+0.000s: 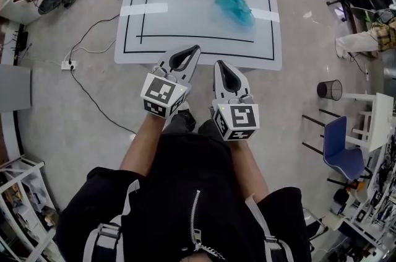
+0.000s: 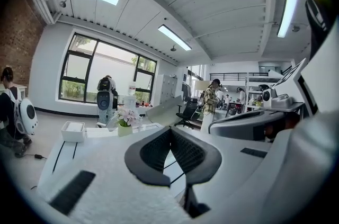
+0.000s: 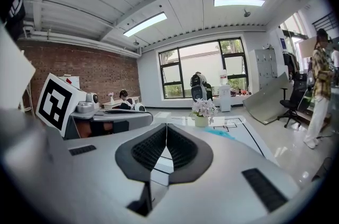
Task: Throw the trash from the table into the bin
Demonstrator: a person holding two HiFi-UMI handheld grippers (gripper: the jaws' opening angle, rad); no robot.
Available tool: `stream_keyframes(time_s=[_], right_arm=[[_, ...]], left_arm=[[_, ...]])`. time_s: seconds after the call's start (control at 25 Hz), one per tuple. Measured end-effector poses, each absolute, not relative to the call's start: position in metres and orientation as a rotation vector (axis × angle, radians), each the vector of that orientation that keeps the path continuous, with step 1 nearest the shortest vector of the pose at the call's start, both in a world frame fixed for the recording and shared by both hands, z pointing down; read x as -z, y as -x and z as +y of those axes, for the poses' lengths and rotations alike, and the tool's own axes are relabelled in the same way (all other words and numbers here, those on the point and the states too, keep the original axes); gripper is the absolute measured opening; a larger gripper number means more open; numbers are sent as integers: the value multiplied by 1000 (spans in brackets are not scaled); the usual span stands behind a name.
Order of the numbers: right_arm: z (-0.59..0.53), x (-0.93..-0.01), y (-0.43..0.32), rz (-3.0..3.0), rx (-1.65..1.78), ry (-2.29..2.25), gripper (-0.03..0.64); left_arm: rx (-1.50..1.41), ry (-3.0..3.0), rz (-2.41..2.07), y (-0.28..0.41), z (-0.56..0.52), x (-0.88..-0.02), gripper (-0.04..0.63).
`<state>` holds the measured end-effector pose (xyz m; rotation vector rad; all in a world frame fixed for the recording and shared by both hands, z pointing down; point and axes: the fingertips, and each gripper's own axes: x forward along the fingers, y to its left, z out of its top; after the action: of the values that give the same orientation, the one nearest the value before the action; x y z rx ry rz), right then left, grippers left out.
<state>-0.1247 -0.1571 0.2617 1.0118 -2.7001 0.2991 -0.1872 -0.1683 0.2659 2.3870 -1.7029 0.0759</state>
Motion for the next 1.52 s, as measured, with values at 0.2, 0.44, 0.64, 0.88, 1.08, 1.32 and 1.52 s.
stream_keyframes(time_s=[0.2, 0.44, 0.64, 0.88, 1.08, 1.32, 1.52], right_arm=[[-167, -257, 141, -2700, -281, -1014, 9], [-183, -256, 146, -2694, -277, -1027, 11], [-195, -260, 146, -2692, -281, -1029, 11], [-226, -269, 149, -2693, -307, -1016, 9], [-261, -282, 154, -2687, -344, -1011, 11], [-303, -290, 159, -2672, -351, -991, 11], [-337, -301, 161, -2638, -344, -981, 11]], left_arm=[[-47, -2385, -1706, 204, -179, -263, 5], [-37, -2384, -1686, 208, -194, -267, 6], [-39, -2387, -1671, 203, -205, -273, 6], [-71, -2389, -1662, 203, -235, -277, 5], [-107, -2387, -1647, 207, -268, -286, 6], [-122, -2389, -1625, 212, -315, -293, 5], [-116, -2383, -1591, 216, -349, -303, 6]])
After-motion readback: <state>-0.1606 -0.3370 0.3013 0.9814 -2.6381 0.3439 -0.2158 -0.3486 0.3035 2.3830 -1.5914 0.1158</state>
